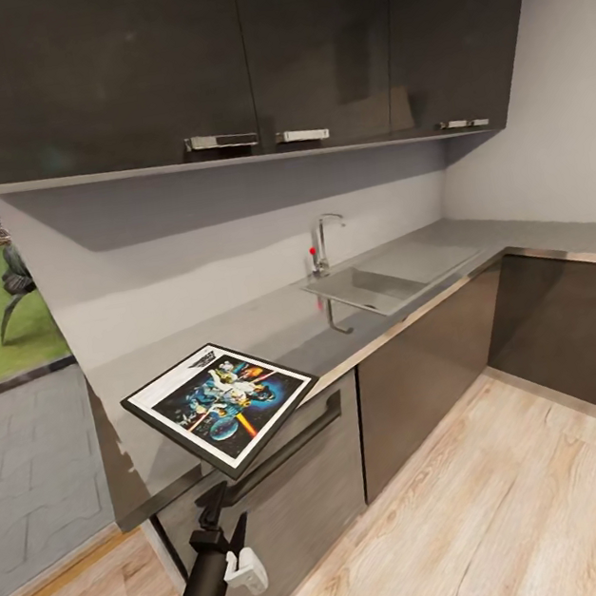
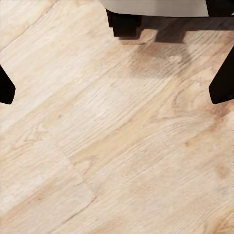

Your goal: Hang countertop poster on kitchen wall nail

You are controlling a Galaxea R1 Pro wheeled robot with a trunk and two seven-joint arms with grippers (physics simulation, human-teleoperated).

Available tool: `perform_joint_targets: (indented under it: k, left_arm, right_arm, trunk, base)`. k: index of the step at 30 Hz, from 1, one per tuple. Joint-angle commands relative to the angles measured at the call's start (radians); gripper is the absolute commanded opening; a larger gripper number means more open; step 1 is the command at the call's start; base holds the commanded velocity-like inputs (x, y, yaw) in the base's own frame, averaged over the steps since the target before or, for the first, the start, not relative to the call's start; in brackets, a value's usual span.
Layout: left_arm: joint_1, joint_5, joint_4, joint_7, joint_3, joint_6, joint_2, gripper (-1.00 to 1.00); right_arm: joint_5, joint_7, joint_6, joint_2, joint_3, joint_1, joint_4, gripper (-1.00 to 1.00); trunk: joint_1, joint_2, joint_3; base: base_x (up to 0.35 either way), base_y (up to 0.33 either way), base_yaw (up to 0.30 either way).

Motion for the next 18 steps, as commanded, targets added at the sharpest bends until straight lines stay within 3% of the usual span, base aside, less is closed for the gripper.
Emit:
perform_joint_targets:
  k: [1,18]
  left_arm:
    - [0.0,-0.01,0.0,0.005,0.004,-0.005,-0.001,1.0]
    - [0.0,-0.009,-0.001,0.008,0.007,-0.005,-0.001,1.0]
  right_arm:
    - [0.0,0.0,-0.003,0.0,0.001,0.0,0.001,1.0]
    - [0.0,0.0,-0.003,0.0,0.001,0.0,0.001,1.0]
  trunk:
    - [0.0,0.0,-0.001]
    - [0.0,0.0,-0.001]
  base:
    - [-0.008,0.01,0.0]
    - [-0.042,0.057,0.0]
